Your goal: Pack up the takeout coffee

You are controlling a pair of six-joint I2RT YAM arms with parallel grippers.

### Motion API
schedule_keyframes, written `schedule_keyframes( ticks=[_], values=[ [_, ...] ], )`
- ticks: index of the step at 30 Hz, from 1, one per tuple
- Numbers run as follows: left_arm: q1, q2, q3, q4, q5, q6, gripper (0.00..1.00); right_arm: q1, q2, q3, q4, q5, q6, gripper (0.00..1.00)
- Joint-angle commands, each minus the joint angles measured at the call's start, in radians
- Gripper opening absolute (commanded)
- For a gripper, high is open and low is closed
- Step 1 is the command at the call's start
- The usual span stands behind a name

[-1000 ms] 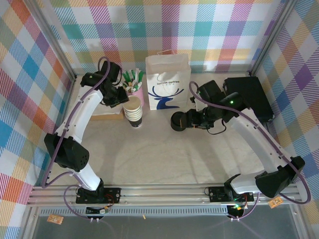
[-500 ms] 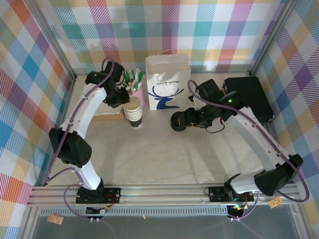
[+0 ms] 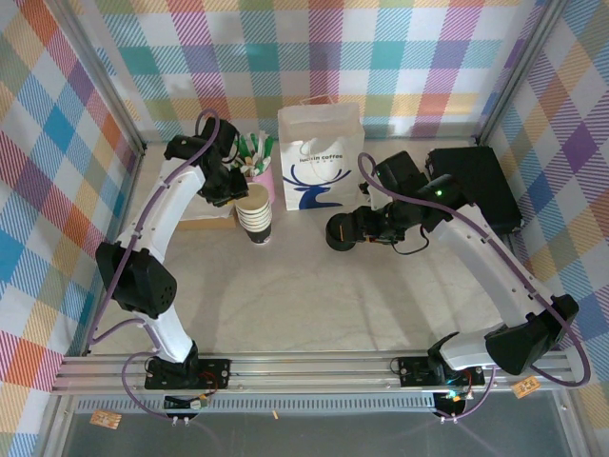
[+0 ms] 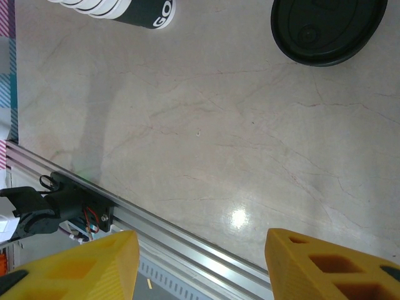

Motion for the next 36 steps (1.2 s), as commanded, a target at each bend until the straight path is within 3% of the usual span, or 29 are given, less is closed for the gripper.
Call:
schedule_keyframes(
  ticks=[1,30,36],
  values=[
    [-0.005,0.015,0.032,-0.044,0.000,0.008,0.27,0.006,0.007,0.009,0.009,-0.021,-0.014,0.56],
    [-0.005,0.056,0.072,-0.084,0.001,0.024,0.12,0.006,0.004,0.009,0.007,-0.024,-0.017,0.56],
    [-0.004,0.055,0.084,-0.097,-0.004,0.019,0.04,0.006,0.006,0.024,0.000,-0.022,-0.021,0.56]
  ],
)
